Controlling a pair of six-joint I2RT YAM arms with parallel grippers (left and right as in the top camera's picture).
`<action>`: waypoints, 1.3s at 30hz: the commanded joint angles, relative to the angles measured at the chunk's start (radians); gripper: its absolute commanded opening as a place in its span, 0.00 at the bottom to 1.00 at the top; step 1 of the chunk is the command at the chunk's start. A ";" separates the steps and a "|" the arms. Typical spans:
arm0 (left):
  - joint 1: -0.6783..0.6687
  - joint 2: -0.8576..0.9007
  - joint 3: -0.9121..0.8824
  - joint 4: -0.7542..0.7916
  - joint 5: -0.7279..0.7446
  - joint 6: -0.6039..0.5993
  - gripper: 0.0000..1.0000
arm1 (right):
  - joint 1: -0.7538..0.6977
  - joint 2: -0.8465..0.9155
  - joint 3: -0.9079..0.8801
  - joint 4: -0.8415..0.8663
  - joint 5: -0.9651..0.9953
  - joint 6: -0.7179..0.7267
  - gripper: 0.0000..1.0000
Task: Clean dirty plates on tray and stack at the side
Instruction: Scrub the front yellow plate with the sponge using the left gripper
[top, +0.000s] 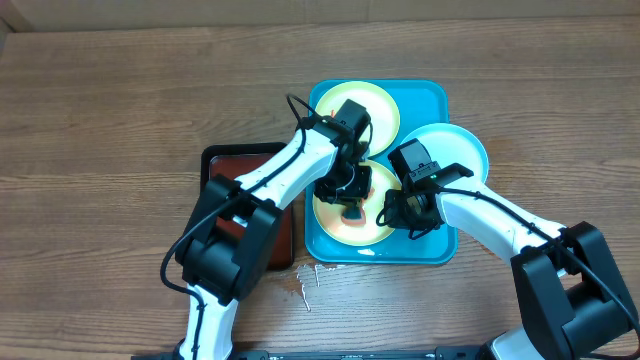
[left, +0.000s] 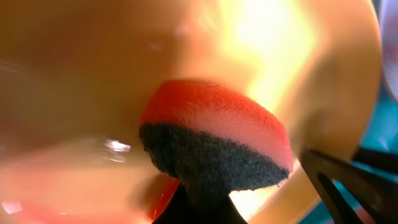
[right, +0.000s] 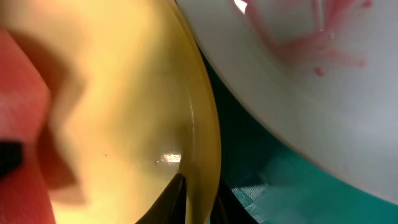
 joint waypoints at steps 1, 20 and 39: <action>-0.014 0.034 -0.010 -0.040 0.054 0.039 0.04 | -0.007 0.012 -0.006 -0.006 0.035 0.003 0.14; 0.042 0.039 0.047 -0.175 -0.549 -0.101 0.04 | -0.007 0.012 -0.006 -0.006 0.035 0.002 0.12; 0.021 0.179 0.120 0.062 0.119 -0.049 0.04 | -0.007 0.012 -0.006 -0.006 0.035 0.002 0.12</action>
